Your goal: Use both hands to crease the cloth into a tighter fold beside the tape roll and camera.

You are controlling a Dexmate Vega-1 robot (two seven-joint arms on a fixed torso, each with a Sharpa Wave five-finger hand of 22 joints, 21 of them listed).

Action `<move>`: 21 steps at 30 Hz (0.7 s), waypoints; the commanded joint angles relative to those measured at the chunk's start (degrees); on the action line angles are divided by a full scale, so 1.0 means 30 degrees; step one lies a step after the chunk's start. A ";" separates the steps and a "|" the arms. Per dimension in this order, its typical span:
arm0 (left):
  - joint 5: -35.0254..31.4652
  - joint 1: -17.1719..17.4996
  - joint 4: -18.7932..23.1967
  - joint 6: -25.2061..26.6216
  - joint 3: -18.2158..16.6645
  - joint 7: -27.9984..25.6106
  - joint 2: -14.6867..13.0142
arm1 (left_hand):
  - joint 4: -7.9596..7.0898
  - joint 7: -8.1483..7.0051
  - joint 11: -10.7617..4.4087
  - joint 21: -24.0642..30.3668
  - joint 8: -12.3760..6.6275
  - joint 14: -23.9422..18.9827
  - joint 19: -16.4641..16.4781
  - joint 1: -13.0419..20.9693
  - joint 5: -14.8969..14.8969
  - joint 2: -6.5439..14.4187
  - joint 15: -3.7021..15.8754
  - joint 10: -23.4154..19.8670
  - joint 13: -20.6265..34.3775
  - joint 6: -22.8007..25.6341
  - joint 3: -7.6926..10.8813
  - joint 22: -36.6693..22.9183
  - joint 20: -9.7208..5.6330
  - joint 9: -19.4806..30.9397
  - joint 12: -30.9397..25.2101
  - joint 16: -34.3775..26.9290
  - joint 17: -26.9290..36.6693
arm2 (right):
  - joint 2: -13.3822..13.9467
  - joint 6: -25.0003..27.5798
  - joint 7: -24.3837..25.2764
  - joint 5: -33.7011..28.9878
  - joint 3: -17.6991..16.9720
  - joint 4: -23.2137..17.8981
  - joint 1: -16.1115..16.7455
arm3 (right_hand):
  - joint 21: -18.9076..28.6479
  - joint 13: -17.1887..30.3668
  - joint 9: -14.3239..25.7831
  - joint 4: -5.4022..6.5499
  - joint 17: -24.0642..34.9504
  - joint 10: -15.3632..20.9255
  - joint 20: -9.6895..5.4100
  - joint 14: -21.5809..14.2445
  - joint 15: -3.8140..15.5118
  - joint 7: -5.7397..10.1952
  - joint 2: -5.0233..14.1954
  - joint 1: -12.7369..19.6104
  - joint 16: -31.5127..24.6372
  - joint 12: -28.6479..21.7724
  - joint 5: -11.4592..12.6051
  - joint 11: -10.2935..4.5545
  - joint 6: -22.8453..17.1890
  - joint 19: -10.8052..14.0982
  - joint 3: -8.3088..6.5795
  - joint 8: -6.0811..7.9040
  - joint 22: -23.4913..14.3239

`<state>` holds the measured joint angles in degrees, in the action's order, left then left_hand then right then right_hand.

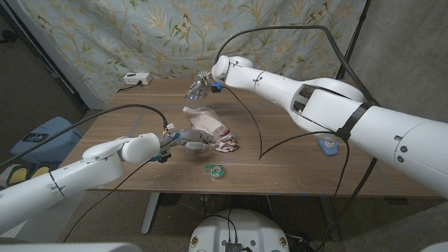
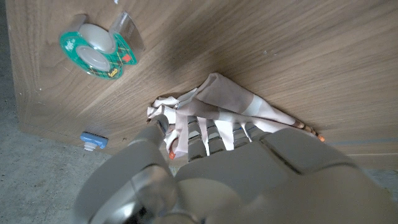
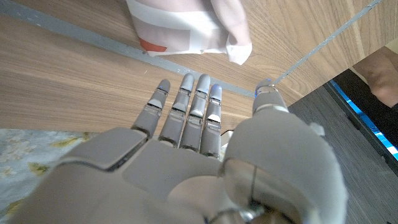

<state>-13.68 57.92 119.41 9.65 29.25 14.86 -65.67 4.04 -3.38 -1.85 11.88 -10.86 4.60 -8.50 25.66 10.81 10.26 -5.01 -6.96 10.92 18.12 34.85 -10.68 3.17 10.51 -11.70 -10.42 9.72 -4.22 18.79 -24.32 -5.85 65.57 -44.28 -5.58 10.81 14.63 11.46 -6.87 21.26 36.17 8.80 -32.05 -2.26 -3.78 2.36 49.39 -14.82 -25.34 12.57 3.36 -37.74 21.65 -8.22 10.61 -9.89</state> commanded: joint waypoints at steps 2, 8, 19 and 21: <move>0.0390 0.0167 0.0206 0.0515 0.0083 0.0362 -0.0241 | 0.0089 -0.0010 -0.0046 0.0068 0.0043 -0.0121 -0.0164 0.0124 0.0087 -0.0009 -0.0043 -0.0053 0.0010 0.0075 -0.0053 -0.0009 -0.0046 0.0049 -0.0102 -0.0058 0.0070 | 0.1211 0.1065 0.0146 0.0192 -0.0247 -0.2183 0.0588 | 0.0047 -0.0035 0.0009 -0.0024 -0.0022 -0.0125 0.0019 0.0182 -0.0019 -0.0106 0.0018 -0.0066 0.0069 0.0108 0.0107 0.0048 0.0063 -0.0112 -0.0001 0.0136 -0.0029; 0.0579 0.0284 0.0380 0.0626 0.0036 0.0381 -0.0417 | 0.0081 -0.0004 -0.0029 0.0071 0.0059 -0.0126 -0.0166 0.0119 0.0085 -0.0003 -0.0058 -0.0043 0.0011 0.0032 -0.0073 -0.0010 -0.0018 0.0051 -0.0096 -0.0059 0.0072 | 0.1820 0.1718 0.0279 0.0295 -0.0376 -0.3350 0.0892 | 0.0058 -0.0073 -0.0003 -0.0044 -0.0061 -0.0283 0.0012 0.0363 -0.0103 -0.0117 0.0063 -0.0053 0.0132 0.0255 0.0114 0.0124 0.0155 -0.0122 0.0007 0.0140 -0.0028; 0.0811 0.0370 0.0369 0.0418 -0.0019 0.0303 -0.0586 | 0.0076 -0.0031 -0.0036 0.0079 0.0057 -0.0128 -0.0160 0.0116 0.0084 -0.0003 -0.0033 -0.0038 0.0013 0.0025 -0.0102 -0.0012 -0.0044 0.0053 -0.0093 -0.0055 0.0072 | 0.2675 0.2711 0.0498 0.0451 -0.0479 -0.4993 0.1275 | 0.0064 -0.0111 -0.0016 -0.0036 -0.0094 -0.0358 0.0025 0.0523 -0.0113 -0.0178 0.0125 -0.0082 0.0178 0.0377 0.0111 0.0121 0.0153 -0.0141 0.0026 0.0180 -0.0028; 0.0886 0.0413 0.0378 0.0339 -0.0058 0.0283 -0.0651 | 0.0072 -0.0020 -0.0038 0.0078 0.0056 -0.0126 -0.0164 0.0115 0.0083 0.0002 -0.0029 -0.0028 0.0013 0.0024 -0.0107 -0.0012 -0.0020 0.0054 -0.0089 -0.0054 0.0073 | 0.2807 0.2804 0.0499 0.0471 -0.0472 -0.5208 0.1314 | 0.0068 -0.0118 -0.0019 -0.0037 -0.0102 -0.0346 0.0025 0.0517 -0.0109 -0.0178 0.0128 -0.0089 0.0174 0.0391 0.0109 0.0123 0.0142 -0.0137 0.0033 0.0191 -0.0028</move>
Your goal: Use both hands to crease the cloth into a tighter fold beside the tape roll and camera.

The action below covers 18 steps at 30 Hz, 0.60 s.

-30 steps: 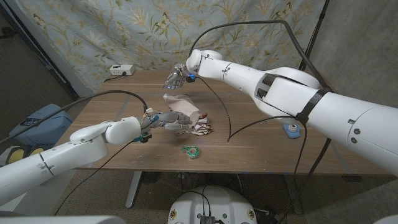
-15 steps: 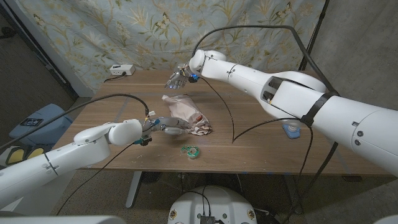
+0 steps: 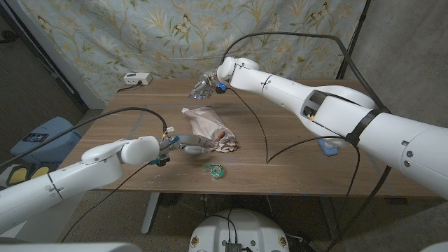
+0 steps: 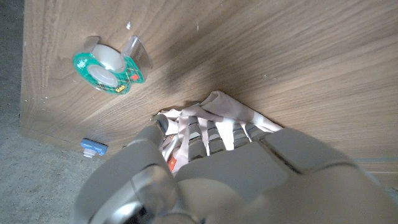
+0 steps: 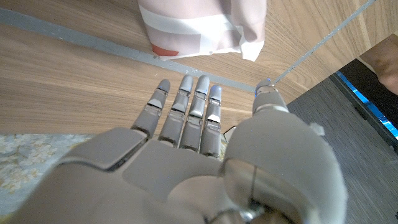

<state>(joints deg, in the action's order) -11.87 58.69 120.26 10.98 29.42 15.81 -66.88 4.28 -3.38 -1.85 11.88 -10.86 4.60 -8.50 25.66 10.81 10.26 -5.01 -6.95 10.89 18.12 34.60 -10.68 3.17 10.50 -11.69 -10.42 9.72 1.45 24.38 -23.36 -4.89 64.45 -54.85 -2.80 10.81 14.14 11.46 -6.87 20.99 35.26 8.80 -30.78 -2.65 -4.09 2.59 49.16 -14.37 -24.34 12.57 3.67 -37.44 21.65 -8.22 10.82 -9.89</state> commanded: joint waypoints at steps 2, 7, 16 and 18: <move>0.0299 0.0239 0.0181 -0.0012 -0.0167 -0.0115 -0.0310 | -0.0009 -0.0035 -0.0057 0.0080 0.0055 -0.0130 -0.0164 0.0114 0.0083 0.0000 -0.0023 -0.0039 0.0021 0.0026 -0.0031 -0.0012 -0.0032 0.0058 -0.0094 -0.0055 0.0073 | 0.1013 0.1024 0.0217 0.0176 -0.0106 -0.1837 0.0427 | 0.0071 0.0035 -0.0024 -0.0028 -0.0014 -0.0034 0.0016 0.0115 0.0027 -0.0078 0.0071 -0.0028 0.0029 0.0069 0.0108 0.0017 0.0032 -0.0136 0.0038 0.0130 -0.0028; 0.0563 0.0560 0.0420 0.0080 -0.0419 -0.0291 -0.0635 | -0.0013 -0.0025 -0.0029 0.0084 0.0054 -0.0129 -0.0161 0.0112 0.0084 0.0003 -0.0031 -0.0011 0.0021 0.0022 -0.0045 -0.0013 -0.0025 0.0060 -0.0083 -0.0053 0.0074 | 0.1225 0.1061 0.0320 0.0113 -0.0003 -0.2101 0.0517 | 0.0078 0.0018 -0.0031 0.0049 -0.0016 -0.0082 0.0005 0.0186 0.0161 -0.0068 0.0151 -0.0154 0.0036 0.0143 0.0094 -0.0058 0.0039 -0.0139 0.0072 0.0146 -0.0029; 0.0893 0.1016 0.0764 0.0271 -0.0710 -0.0568 -0.1057 | -0.0020 0.0036 0.0023 0.0083 0.0067 -0.0130 -0.0171 0.0124 0.0088 0.0032 -0.0068 -0.0011 0.0022 -0.0022 -0.0047 -0.0013 0.0017 0.0061 -0.0083 -0.0052 0.0074 | 0.1735 0.1154 0.0601 -0.0284 0.0328 -0.2791 0.0876 | 0.0088 -0.0047 -0.0049 0.0779 -0.0006 -0.0152 -0.0154 0.0271 0.0263 -0.0004 0.0692 -0.1303 0.0036 0.0366 -0.0038 -0.0108 0.0087 -0.0183 0.0295 0.0182 -0.0035; 0.0911 0.1027 0.0799 0.0333 -0.0718 -0.0572 -0.1074 | -0.0019 0.0031 -0.0005 0.0085 0.0052 -0.0138 -0.0168 0.0129 0.0089 0.0035 -0.0052 -0.0011 0.0022 0.0011 -0.0048 -0.0013 -0.0005 0.0061 -0.0083 -0.0054 0.0074 | 0.1775 0.1128 0.0625 -0.0402 0.0440 -0.2837 0.0923 | 0.0088 -0.0057 -0.0053 0.0884 -0.0013 -0.0157 -0.0175 0.0288 0.0278 0.0064 0.0733 -0.1495 0.0045 0.0402 -0.0068 -0.0109 0.0089 -0.0193 0.0348 0.0187 -0.0036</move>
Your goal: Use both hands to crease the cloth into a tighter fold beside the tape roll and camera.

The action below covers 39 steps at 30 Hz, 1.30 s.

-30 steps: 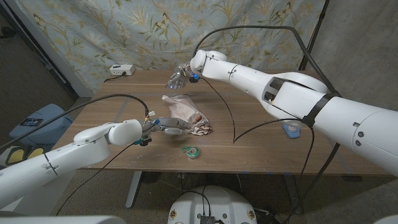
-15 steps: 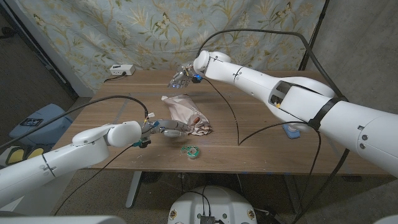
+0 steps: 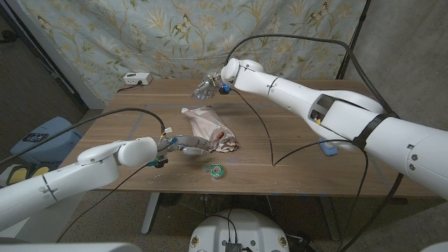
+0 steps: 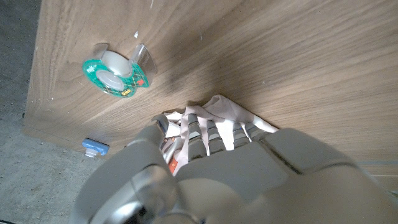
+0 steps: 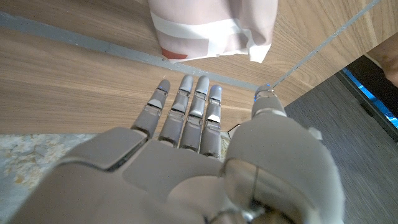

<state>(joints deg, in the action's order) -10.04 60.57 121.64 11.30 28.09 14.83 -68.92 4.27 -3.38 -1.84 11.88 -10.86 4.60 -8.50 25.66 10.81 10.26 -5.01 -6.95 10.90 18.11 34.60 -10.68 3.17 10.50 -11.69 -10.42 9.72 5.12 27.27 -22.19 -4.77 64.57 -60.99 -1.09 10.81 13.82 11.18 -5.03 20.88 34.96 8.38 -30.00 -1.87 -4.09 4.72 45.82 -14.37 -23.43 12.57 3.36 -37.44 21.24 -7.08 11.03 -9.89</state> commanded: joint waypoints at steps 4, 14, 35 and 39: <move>0.0344 0.0420 0.0356 0.0131 -0.0304 -0.0275 -0.0477 | -0.0016 0.0015 -0.0024 0.0086 0.0043 -0.0137 -0.0167 0.0130 0.0088 0.0025 -0.0032 -0.0023 0.0020 0.0035 -0.0057 -0.0014 -0.0028 0.0061 -0.0088 -0.0053 0.0073 | 0.0572 -0.0139 0.0317 -0.0654 0.0589 -0.0716 0.0472 | 0.0092 0.0017 0.0026 0.0493 -0.0029 -0.0121 -0.0035 0.0084 0.0082 0.0216 0.0112 -0.0804 0.0094 0.0221 -0.0134 -0.0297 0.0065 -0.0070 0.0076 0.0142 -0.0036; 0.0310 0.0271 0.0329 0.0180 -0.0243 -0.0193 -0.0441 | -0.0011 -0.0001 -0.0048 0.0087 0.0038 -0.0139 -0.0173 0.0139 0.0088 0.0023 -0.0035 -0.0007 0.0019 0.0051 -0.0067 -0.0014 -0.0037 0.0060 -0.0081 -0.0051 0.0071 | 0.0928 -0.0541 0.0684 -0.1719 0.1210 -0.1241 0.0913 | 0.0076 -0.0183 -0.0048 0.1161 -0.0153 -0.0410 -0.0160 0.0249 0.0238 0.0696 0.0386 -0.2079 0.0186 0.0755 -0.0289 -0.0819 0.0153 -0.0176 0.0397 0.0126 -0.0039; 0.0406 0.0292 0.0399 0.0578 -0.0265 -0.0286 -0.0431 | -0.0003 0.0010 -0.0049 0.0090 0.0047 -0.0145 -0.0178 0.0182 0.0097 0.0044 -0.0032 -0.0009 0.0018 0.0034 -0.0061 -0.0013 -0.0030 0.0060 -0.0081 -0.0050 0.0070 | 0.0059 -0.1809 0.1401 -0.3279 0.1882 0.0064 0.1430 | -0.0033 -0.0442 -0.0105 0.1272 -0.0465 -0.1059 -0.0189 0.0979 -0.0049 0.0905 0.0421 -0.2560 0.0567 0.1540 -0.0323 -0.0961 0.0773 -0.0638 0.0488 -0.0024 -0.0036; 0.0472 0.0314 0.0337 0.0372 -0.0266 -0.0283 -0.0504 | -0.0003 0.0022 -0.0033 0.0091 0.0046 -0.0146 -0.0180 0.0188 0.0099 0.0047 -0.0074 -0.0015 0.0019 0.0035 -0.0062 -0.0014 -0.0019 0.0060 -0.0084 -0.0049 0.0070 | -0.0141 -0.2159 0.1465 -0.3317 0.1867 0.0463 0.1576 | -0.0059 -0.0496 -0.0102 0.1584 -0.0461 -0.1158 -0.0299 0.1134 -0.0099 0.0978 0.0690 -0.3062 0.0574 0.1739 -0.0328 -0.0975 0.0949 -0.0842 0.0551 -0.0038 -0.0042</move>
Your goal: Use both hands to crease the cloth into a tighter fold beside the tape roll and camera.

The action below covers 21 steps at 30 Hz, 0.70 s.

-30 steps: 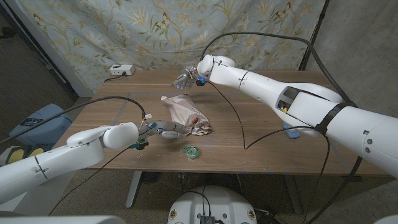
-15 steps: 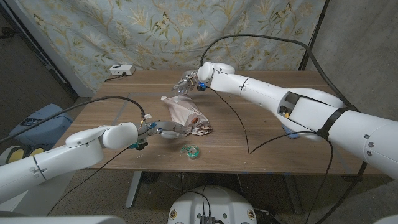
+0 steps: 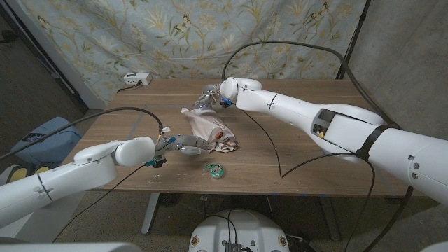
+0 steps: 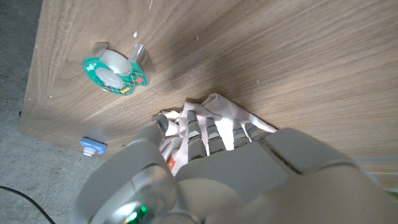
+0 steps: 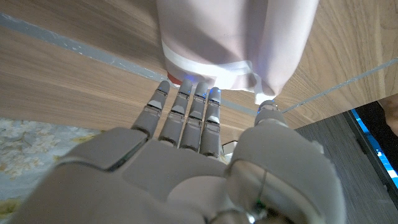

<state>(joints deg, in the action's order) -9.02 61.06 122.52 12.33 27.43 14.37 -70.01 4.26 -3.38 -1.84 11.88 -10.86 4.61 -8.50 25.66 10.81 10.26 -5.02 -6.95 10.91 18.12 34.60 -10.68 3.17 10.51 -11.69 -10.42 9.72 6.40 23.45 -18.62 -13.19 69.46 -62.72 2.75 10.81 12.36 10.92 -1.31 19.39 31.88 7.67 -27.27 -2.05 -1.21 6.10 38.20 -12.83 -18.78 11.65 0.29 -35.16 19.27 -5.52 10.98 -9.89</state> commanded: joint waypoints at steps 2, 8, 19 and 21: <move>0.0117 0.0162 0.0075 0.0110 -0.0045 -0.0160 -0.0132 | -0.0002 0.0050 -0.0020 0.0091 0.0045 -0.0141 -0.0181 0.0191 0.0100 0.0052 -0.0075 -0.0015 0.0015 0.0037 -0.0060 -0.0013 -0.0015 0.0059 -0.0083 -0.0048 0.0070 | -0.0599 -0.1022 0.0413 -0.0585 0.0233 0.1106 0.0407 | -0.0054 -0.0044 -0.0008 0.0644 0.0047 -0.0152 -0.0097 0.0323 -0.0038 0.0012 0.0451 -0.0998 0.0052 0.0318 -0.0023 0.0094 0.0242 -0.0294 0.0103 -0.0003 -0.0049; 0.0058 0.0107 0.0070 0.0035 -0.0013 -0.0142 -0.0136 | -0.0003 0.0051 -0.0019 0.0092 0.0044 -0.0146 -0.0181 0.0198 0.0100 0.0052 -0.0058 -0.0018 0.0015 0.0040 -0.0063 -0.0013 -0.0025 0.0059 -0.0085 -0.0050 0.0070 | -0.0694 -0.1264 0.0437 -0.0767 0.0269 0.1288 0.0528 | -0.0114 -0.0122 -0.0008 0.1603 0.0045 -0.0102 -0.0220 0.0770 -0.0071 0.0040 0.0875 -0.2572 0.0093 0.0696 -0.0001 0.0057 0.0373 -0.0914 0.0413 0.0059 -0.0057; -0.0008 -0.0031 -0.0117 -0.0224 0.0040 -0.0033 -0.0107 | -0.0003 0.0033 -0.0010 0.0094 0.0042 -0.0143 -0.0182 0.0213 0.0101 0.0052 -0.0042 -0.0024 0.0015 0.0049 -0.0067 -0.0013 -0.0036 0.0059 -0.0087 -0.0047 0.0070 | -0.0985 -0.1471 0.0369 -0.1004 0.0333 0.1794 0.0608 | -0.0242 -0.0161 -0.0027 0.2068 -0.0047 -0.0053 -0.0443 0.1545 -0.0344 0.0105 0.0955 -0.3401 0.0310 0.0995 0.0073 -0.0015 0.0430 -0.1892 0.0543 0.0095 -0.0034; 0.0029 -0.0024 -0.0129 -0.0164 0.0021 -0.0034 -0.0092 | -0.0005 0.0034 -0.0016 0.0094 0.0042 -0.0139 -0.0185 0.0219 0.0102 0.0060 -0.0045 -0.0015 0.0015 0.0049 -0.0065 -0.0013 -0.0031 0.0060 -0.0083 -0.0046 0.0071 | -0.1112 -0.1598 0.0331 -0.1015 0.0359 0.2088 0.0558 | -0.0259 -0.0164 -0.0028 0.2090 -0.0061 -0.0067 -0.0447 0.1583 -0.0336 0.0082 0.0955 -0.3446 0.0317 0.1029 0.0081 0.0006 0.0486 -0.2000 0.0545 0.0079 -0.0031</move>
<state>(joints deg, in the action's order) -8.88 61.23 122.60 12.25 27.41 14.05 -70.30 4.26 -3.38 -1.84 11.88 -10.86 4.61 -8.50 25.66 10.81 10.26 -5.01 -6.95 10.91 18.12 34.60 -10.68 3.17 10.51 -11.70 -10.42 9.72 4.19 19.79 -17.49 -15.62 70.32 -58.68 4.28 10.15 11.71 10.65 4.53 19.12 31.57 6.34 -22.73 -3.00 -0.92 9.05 28.62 -11.98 -15.87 11.67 0.60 -34.26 13.86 -3.79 10.98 -9.89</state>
